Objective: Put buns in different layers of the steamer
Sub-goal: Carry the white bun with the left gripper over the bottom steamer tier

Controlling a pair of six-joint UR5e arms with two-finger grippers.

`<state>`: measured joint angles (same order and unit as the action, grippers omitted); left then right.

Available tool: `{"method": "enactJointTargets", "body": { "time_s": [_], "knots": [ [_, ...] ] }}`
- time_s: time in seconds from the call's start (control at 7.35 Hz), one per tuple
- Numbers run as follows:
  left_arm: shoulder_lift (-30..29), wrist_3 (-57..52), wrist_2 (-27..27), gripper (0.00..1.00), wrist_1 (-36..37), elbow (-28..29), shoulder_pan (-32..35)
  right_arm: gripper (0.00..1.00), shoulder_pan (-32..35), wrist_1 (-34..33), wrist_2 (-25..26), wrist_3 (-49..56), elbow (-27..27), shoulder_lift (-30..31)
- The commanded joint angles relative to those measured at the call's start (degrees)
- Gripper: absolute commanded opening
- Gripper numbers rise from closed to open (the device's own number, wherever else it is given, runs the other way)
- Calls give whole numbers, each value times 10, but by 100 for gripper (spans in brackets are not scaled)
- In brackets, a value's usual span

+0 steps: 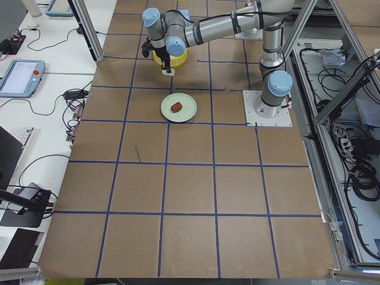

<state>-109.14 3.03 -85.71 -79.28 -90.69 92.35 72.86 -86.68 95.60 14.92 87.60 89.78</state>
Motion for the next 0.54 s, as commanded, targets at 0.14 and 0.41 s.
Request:
{"method": "enactJointTargets", "body": {
  "time_s": [0.14,0.41],
  "knots": [
    [-38,278,148,6,175,7,112,14,0,-2,1,-1,-1,0],
    [-95,334,161,19,237,3,161,14,0,-2,2,-1,-1,0]
  ]
}}
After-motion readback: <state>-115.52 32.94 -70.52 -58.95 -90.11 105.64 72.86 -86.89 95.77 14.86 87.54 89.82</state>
